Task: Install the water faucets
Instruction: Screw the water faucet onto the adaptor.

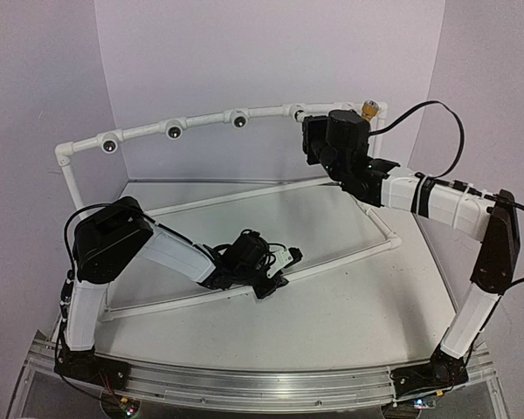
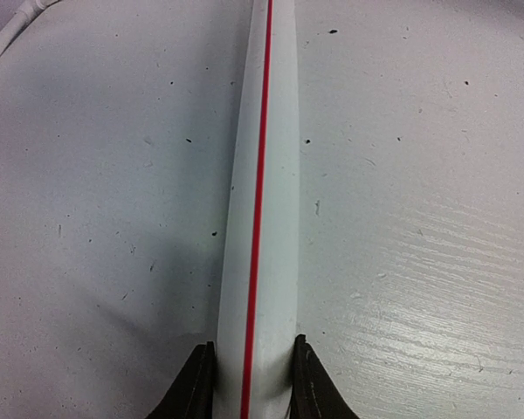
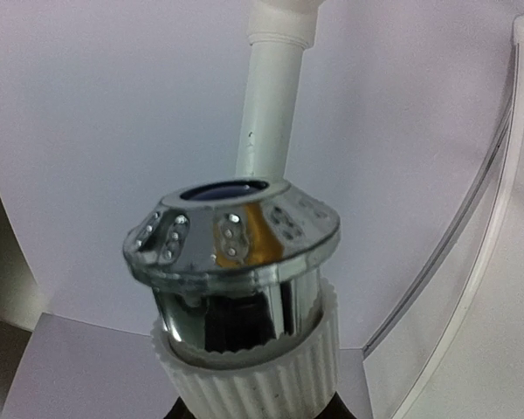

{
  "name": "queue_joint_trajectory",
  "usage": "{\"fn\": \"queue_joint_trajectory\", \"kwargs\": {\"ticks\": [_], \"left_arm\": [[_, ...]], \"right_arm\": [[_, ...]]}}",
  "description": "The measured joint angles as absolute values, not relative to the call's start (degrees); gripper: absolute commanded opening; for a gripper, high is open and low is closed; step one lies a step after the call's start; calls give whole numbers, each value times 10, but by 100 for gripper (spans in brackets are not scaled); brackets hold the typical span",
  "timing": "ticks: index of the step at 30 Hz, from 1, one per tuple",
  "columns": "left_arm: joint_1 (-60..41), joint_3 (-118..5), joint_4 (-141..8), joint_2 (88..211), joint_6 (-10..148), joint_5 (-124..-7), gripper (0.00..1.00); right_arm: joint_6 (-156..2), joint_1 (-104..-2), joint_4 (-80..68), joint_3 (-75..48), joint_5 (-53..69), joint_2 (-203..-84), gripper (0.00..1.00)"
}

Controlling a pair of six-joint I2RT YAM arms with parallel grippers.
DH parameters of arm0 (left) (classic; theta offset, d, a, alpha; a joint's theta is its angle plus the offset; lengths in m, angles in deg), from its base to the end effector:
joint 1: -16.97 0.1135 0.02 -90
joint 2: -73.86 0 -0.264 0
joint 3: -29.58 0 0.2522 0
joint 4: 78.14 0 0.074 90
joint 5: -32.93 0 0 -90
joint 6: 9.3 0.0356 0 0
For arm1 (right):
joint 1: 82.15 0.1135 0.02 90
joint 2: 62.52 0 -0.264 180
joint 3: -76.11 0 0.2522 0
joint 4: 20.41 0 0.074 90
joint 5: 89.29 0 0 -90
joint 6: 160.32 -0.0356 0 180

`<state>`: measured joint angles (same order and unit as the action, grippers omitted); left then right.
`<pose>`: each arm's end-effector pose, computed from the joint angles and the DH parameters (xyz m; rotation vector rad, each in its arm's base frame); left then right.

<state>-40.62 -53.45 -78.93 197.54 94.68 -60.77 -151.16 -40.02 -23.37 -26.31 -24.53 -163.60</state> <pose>0.2349 -0.3742 0.0987 1.3786 1.8529 -0.4705 0.3282 0.2764 0.3864 0.9085 1.4030 1.3654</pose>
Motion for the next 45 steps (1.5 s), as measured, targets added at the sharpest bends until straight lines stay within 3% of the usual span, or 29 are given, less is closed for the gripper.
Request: {"fn": "queue_joint_trajectory", "kwargs": {"ticks": [30, 41, 45], "left_arm": [[-406, -543, -781, 1977, 949, -605, 0], [-407, -547, -775, 1980, 951, -603, 0], [-408, -549, -772, 1980, 951, -601, 0]], "right_arm": [[-1797, -403, -191, -320, -253, -1665, 0], [-1765, -396, -174, -311, -269, -1651, 0], [-1724, -389, -174, -300, -282, -1641, 4]]}}
